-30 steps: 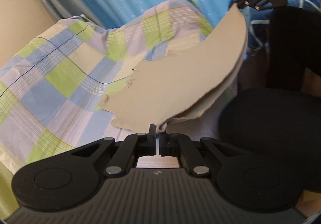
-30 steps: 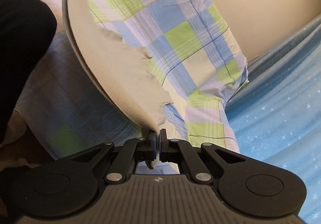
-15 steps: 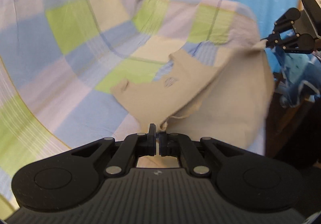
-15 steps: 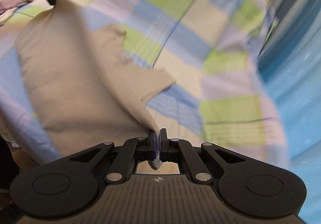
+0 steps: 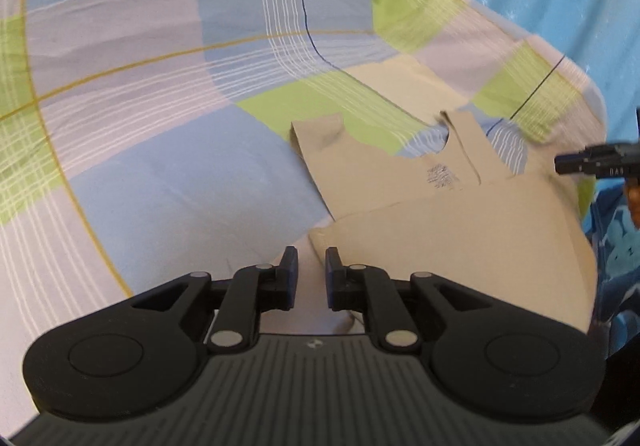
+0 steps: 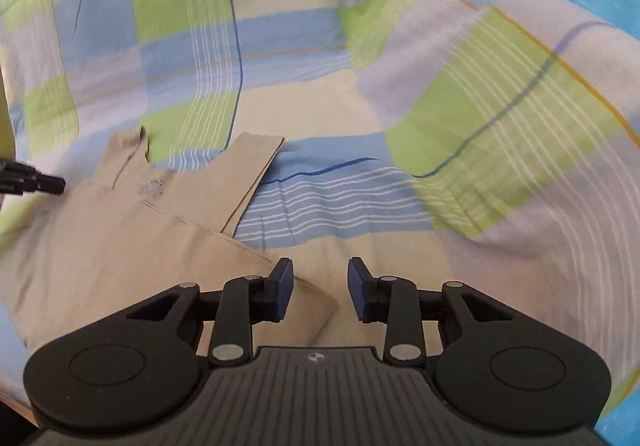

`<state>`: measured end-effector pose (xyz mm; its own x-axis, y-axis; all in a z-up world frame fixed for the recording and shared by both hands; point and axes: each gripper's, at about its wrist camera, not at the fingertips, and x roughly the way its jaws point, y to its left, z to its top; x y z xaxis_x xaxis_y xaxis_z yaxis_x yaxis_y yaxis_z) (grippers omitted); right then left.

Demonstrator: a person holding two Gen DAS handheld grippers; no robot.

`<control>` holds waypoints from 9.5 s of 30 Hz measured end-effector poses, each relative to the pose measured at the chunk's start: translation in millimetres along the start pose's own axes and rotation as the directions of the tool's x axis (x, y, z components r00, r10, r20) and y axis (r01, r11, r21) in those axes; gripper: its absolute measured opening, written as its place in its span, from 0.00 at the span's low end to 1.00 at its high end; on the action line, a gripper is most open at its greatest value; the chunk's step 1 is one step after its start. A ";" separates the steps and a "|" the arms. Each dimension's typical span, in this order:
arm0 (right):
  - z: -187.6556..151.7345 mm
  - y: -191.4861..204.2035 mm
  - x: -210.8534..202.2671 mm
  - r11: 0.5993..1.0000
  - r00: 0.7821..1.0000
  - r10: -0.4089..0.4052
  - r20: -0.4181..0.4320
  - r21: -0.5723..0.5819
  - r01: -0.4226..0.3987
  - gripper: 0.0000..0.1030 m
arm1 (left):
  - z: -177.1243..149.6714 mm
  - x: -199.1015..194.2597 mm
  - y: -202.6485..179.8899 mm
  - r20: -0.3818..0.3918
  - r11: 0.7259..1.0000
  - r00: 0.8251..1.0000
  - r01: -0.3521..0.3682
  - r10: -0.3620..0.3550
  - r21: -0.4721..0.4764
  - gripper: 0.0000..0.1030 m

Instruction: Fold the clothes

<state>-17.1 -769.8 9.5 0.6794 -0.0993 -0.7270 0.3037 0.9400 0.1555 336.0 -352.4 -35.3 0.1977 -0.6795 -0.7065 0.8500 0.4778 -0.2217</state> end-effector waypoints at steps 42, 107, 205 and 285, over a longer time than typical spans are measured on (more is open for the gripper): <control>10.7 -7.0 -17.1 0.967 0.939 0.125 0.320 0.173 -0.188 0.04 | 40.0 -18.2 2.0 0.242 0.999 0.970 -0.037 0.028 0.035 0.00; -50.6 124.9 -26.1 0.966 0.964 0.259 0.067 -0.012 -0.259 0.28 | -84.7 -61.3 -36.3 0.111 0.953 0.992 0.093 -0.063 -0.287 0.17; -149.3 200.6 31.4 0.351 0.915 -0.286 0.284 -0.858 0.376 0.26 | -136.1 -24.5 -51.8 0.281 0.444 0.959 0.238 0.033 -0.864 0.07; 114.3 352.6 214.7 0.346 0.560 0.278 -0.780 -0.462 -0.816 0.36 | -227.7 -141.3 -72.4 0.092 0.380 0.966 -0.006 0.241 -0.925 0.05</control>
<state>312.1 -497.0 -15.3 -0.0563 0.4608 -0.8857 -0.7585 0.5571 0.3380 135.3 -164.2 -72.5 0.4405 -0.5930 -0.6740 -0.1298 0.7009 -0.7014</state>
